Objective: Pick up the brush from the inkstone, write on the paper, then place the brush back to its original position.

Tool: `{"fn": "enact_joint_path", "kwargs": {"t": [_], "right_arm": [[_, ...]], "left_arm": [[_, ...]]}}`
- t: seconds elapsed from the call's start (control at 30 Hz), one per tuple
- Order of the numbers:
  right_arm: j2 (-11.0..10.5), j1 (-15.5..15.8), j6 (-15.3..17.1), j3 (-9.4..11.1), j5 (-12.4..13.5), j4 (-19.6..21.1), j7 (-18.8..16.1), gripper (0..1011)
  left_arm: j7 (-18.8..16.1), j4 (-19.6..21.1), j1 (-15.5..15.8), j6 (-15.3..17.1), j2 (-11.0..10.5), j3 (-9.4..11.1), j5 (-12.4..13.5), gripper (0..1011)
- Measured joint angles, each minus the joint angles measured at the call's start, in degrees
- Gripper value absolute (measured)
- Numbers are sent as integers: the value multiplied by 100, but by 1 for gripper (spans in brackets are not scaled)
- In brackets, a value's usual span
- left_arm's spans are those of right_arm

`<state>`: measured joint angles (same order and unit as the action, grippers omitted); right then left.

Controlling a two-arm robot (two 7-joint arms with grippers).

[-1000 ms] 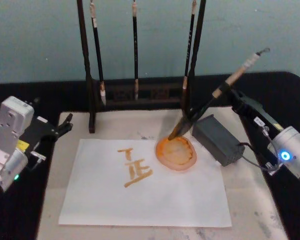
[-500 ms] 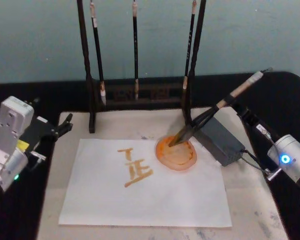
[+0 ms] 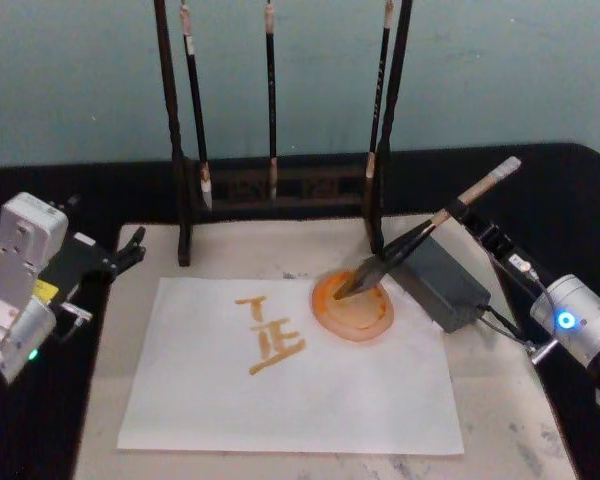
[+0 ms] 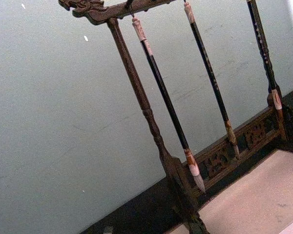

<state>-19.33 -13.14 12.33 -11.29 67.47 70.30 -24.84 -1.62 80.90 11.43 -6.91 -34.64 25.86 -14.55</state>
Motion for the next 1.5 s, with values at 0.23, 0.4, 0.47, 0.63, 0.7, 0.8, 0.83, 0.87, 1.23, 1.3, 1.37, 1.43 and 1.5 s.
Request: {"fn": "enact_joint_path", "kwargs": {"t": [0.23, 0.4, 0.47, 0.63, 0.7, 0.8, 0.83, 0.87, 1.23, 1.3, 1.37, 1.43, 1.5], "right_arm": [[-33, -29, 13, -78, 120, -92, -3, 161], [-52, -32, 11, -138, 194, -119, 11, 161], [-58, -35, 4, -164, 222, -132, 29, 161], [-73, -39, -23, -212, 277, -149, 69, 161], [-82, -37, -38, -234, 309, -153, 88, 161], [-104, -37, -63, -275, 330, -153, 117, 161], [-109, -37, -68, -285, 333, -154, 125, 161], [-108, -37, -69, -285, 333, -153, 125, 161], [-102, -34, -70, -270, 329, -150, 117, 161], [-100, -33, -70, -268, 329, -149, 115, 189], [-99, -32, -70, -266, 328, -147, 114, 244], [-98, -32, -70, -265, 328, -147, 113, 299], [-97, -31, -69, -264, 328, -146, 111, 377]], "left_arm": [[0, 0, 0, 0, 0, 0, 0, 1010], [0, 0, 0, 0, 0, 0, 0, 1009], [0, 0, 0, 0, 0, 0, 0, 1010], [0, 0, 0, 0, 0, 0, 0, 1009], [0, 0, 0, 0, 0, 0, 0, 1010], [0, 0, 0, 0, 0, 0, 0, 1010], [0, 0, 0, 0, 0, 0, 0, 1010], [0, 0, 0, 0, 0, 0, 0, 1010], [0, 0, 0, 0, 0, 0, 0, 1010], [0, 0, 0, 0, 0, 0, 0, 1010], [0, 0, 0, 0, 0, 0, 0, 1010], [0, 0, 0, 0, 0, 0, 0, 1010], [0, 0, 0, 0, 0, 0, 0, 1010]]}}
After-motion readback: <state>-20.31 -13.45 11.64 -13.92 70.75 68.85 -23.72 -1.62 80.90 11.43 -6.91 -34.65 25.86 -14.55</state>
